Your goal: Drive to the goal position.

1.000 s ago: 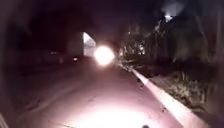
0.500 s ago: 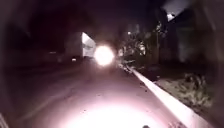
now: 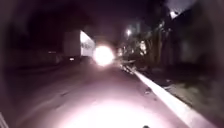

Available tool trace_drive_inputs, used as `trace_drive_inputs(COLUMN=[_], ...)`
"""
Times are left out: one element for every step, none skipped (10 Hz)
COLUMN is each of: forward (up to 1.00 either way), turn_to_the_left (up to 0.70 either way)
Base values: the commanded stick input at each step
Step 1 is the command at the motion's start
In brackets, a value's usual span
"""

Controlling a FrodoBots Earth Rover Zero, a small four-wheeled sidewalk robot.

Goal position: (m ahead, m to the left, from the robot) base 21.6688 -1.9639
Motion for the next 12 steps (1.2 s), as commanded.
trace_drive_inputs(forward=[0.70, 0.70, 0.70, 0.70, 0.70, 0.70, 0.70, 0.70, 0.70, 0.70, 0.70, 0.70], turn_to_the_left=[0.01, 0.01, 0.01, 0.01, 0.01, 0.01, 0.01, 0.01, 0.01, 0.01, 0.01, 0.01])
